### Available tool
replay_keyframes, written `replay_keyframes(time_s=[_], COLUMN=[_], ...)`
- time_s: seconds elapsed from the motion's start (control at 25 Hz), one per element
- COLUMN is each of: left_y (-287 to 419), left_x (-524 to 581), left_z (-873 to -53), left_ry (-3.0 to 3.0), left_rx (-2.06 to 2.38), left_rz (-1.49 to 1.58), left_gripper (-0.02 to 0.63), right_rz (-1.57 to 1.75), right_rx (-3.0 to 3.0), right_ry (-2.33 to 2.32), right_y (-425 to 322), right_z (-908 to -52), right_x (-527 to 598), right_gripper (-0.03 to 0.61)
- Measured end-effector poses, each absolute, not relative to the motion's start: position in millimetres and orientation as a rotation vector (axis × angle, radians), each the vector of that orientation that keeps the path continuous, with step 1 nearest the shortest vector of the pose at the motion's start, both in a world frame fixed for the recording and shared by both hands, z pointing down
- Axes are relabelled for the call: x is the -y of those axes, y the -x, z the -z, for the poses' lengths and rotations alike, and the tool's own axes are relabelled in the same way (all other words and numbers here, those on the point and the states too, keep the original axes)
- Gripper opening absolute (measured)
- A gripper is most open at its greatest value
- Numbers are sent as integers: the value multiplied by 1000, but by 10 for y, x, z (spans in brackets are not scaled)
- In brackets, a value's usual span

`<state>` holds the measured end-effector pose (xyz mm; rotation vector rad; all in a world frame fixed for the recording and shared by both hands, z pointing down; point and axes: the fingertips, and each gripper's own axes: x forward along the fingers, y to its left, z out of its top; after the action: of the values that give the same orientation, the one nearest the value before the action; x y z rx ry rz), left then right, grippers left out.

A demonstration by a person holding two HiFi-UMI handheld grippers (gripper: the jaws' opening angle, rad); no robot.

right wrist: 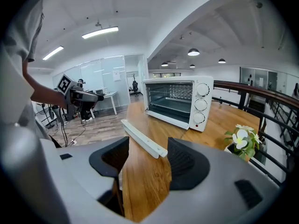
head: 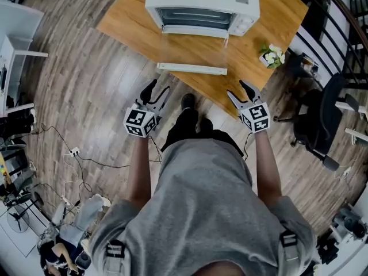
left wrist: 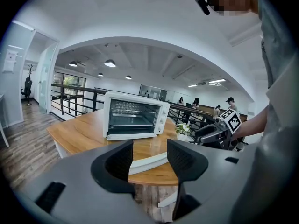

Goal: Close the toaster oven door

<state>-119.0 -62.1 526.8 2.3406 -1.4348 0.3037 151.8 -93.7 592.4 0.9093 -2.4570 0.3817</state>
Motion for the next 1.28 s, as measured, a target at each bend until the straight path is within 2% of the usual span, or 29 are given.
replay_keyframes(time_s=[0.52,1.28], left_y=[1722,1870], left_x=[918,1243], left_z=[-5799,-6617], left_ry=[-2296,-2225], left_rx=[1382,1256], left_rz=[-413,-451], left_gripper=[242,239], right_rz=[-466,-641], right_rx=[2356,2240], right_ry=[-926,-1019], right_y=[-1258,-1261], right_z=[-6383,-7120], right_x=[1150,1372], right_gripper=[267,258])
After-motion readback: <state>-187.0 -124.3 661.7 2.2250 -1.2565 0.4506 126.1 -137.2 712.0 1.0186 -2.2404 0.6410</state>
